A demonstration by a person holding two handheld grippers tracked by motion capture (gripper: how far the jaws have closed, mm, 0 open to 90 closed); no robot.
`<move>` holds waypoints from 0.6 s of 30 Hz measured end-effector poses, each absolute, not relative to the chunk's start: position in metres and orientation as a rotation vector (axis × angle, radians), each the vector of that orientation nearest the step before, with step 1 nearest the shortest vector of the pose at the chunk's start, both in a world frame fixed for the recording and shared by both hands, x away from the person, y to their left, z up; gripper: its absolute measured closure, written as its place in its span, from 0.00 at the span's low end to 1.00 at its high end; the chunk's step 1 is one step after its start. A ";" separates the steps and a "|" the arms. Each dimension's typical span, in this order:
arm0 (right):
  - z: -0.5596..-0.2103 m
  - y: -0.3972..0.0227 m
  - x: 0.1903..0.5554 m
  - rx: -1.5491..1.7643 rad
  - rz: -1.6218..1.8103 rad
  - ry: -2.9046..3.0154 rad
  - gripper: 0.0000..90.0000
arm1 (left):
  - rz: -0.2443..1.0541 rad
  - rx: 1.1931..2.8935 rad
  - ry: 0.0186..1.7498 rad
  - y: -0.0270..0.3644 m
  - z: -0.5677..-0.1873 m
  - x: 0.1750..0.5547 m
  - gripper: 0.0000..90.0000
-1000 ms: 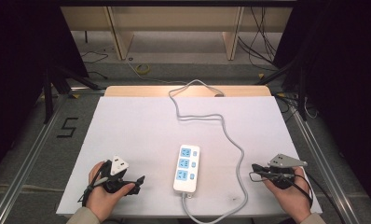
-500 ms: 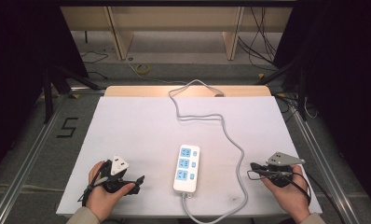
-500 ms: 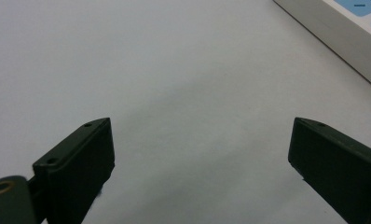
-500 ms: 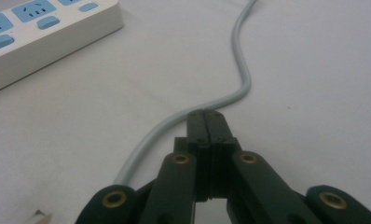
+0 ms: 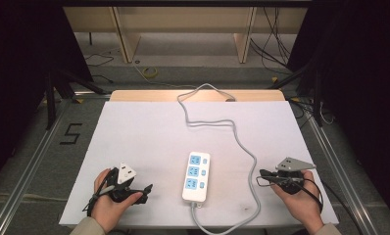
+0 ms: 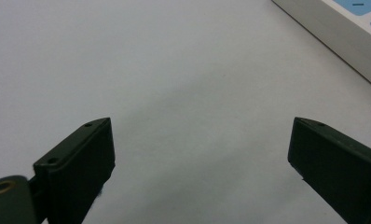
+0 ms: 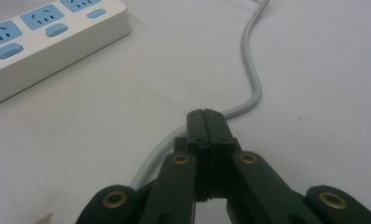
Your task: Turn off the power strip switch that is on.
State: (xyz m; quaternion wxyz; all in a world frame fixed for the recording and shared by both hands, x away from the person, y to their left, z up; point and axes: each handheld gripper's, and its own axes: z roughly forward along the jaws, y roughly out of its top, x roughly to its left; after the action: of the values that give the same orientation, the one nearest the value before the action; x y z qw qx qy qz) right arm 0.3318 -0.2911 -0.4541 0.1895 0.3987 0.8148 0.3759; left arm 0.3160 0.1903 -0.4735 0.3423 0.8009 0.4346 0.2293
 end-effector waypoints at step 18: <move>-0.452 -0.283 0.337 1.103 1.059 2.309 1.00 | 0.599 2.085 1.125 0.190 -0.472 0.316 0.08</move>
State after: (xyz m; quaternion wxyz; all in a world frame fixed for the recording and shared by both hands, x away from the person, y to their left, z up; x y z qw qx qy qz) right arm 0.3365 -0.2831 -0.4516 0.1851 0.3914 0.8194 0.3757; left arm 0.3160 0.1900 -0.4724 0.3420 0.8018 0.4326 0.2302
